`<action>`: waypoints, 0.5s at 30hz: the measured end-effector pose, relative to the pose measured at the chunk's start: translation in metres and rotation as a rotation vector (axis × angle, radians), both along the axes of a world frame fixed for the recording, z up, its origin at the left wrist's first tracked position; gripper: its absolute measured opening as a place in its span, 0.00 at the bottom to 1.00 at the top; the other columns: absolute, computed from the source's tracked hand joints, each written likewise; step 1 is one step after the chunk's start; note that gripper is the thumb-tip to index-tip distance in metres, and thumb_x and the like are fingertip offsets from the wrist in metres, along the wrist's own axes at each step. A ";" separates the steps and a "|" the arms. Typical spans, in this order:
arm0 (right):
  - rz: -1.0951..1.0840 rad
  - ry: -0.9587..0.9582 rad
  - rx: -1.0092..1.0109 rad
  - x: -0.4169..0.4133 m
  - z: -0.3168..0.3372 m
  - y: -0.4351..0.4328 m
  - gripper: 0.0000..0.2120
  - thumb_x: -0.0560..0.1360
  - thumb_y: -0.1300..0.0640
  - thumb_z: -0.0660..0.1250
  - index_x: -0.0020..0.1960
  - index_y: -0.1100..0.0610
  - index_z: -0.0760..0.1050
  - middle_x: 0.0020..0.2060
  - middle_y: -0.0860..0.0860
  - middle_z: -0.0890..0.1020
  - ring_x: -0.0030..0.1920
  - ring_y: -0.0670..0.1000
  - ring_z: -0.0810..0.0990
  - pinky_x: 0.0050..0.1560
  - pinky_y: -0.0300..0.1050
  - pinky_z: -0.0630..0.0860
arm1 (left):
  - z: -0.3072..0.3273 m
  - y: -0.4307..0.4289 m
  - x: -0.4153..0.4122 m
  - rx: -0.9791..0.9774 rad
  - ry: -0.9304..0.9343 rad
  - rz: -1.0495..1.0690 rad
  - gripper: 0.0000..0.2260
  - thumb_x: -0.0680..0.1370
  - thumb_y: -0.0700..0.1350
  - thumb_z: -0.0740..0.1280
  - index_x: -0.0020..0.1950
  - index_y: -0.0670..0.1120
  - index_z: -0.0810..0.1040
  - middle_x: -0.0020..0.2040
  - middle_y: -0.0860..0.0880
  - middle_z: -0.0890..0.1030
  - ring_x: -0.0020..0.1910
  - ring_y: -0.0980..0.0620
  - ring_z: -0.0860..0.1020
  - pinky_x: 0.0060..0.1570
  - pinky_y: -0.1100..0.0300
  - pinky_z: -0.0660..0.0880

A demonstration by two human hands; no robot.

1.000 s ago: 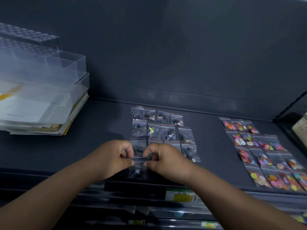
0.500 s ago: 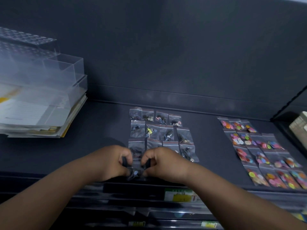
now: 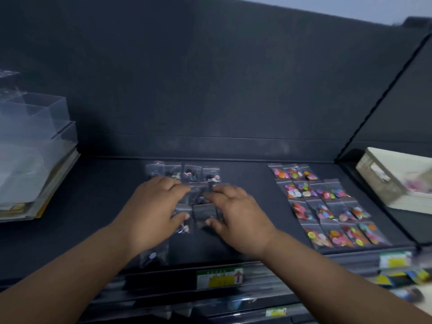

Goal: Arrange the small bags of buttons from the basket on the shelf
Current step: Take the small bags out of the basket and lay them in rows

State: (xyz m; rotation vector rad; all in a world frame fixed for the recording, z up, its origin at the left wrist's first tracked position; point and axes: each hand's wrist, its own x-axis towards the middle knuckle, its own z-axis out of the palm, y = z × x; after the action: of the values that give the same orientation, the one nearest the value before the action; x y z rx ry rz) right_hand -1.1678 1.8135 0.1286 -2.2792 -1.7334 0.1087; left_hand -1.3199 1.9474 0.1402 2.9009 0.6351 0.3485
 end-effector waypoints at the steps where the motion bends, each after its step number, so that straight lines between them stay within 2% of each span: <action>1: -0.017 -0.016 -0.012 0.008 0.002 -0.008 0.27 0.74 0.48 0.67 0.71 0.51 0.67 0.71 0.52 0.67 0.70 0.56 0.64 0.71 0.49 0.60 | 0.002 -0.005 0.008 0.026 0.005 -0.012 0.26 0.70 0.52 0.74 0.67 0.49 0.74 0.62 0.49 0.76 0.63 0.46 0.73 0.62 0.50 0.70; 4: -0.074 -0.060 -0.027 0.035 0.008 -0.037 0.28 0.74 0.47 0.67 0.72 0.52 0.66 0.72 0.53 0.66 0.72 0.56 0.63 0.72 0.49 0.59 | 0.008 -0.025 0.037 0.058 0.014 -0.060 0.28 0.72 0.53 0.72 0.70 0.49 0.70 0.66 0.49 0.73 0.67 0.48 0.69 0.66 0.51 0.65; 7: -0.151 -0.089 -0.010 0.067 0.014 -0.077 0.29 0.73 0.47 0.67 0.72 0.53 0.66 0.71 0.54 0.67 0.71 0.57 0.64 0.71 0.49 0.59 | 0.015 -0.054 0.076 0.073 -0.004 -0.091 0.28 0.72 0.52 0.72 0.70 0.49 0.71 0.68 0.48 0.72 0.69 0.46 0.67 0.67 0.50 0.64; 12: -0.268 -0.125 0.052 0.131 0.026 -0.165 0.28 0.72 0.48 0.66 0.71 0.52 0.68 0.70 0.54 0.69 0.69 0.57 0.68 0.69 0.51 0.63 | 0.019 -0.121 0.154 0.062 -0.031 -0.187 0.27 0.69 0.50 0.75 0.66 0.45 0.75 0.63 0.44 0.77 0.63 0.43 0.74 0.62 0.47 0.70; 15: -0.334 -0.116 0.010 0.174 0.035 -0.226 0.28 0.72 0.46 0.61 0.71 0.52 0.67 0.71 0.54 0.68 0.70 0.56 0.66 0.70 0.50 0.62 | 0.024 -0.176 0.203 0.023 -0.063 -0.211 0.26 0.69 0.52 0.71 0.65 0.43 0.76 0.61 0.44 0.78 0.60 0.41 0.76 0.60 0.47 0.72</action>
State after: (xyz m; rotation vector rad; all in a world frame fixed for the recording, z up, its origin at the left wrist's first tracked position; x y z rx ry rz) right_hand -0.9937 1.5876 0.1633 -2.5740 -1.3724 -0.1010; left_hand -1.1169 1.7715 0.1645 2.9287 0.3131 0.4184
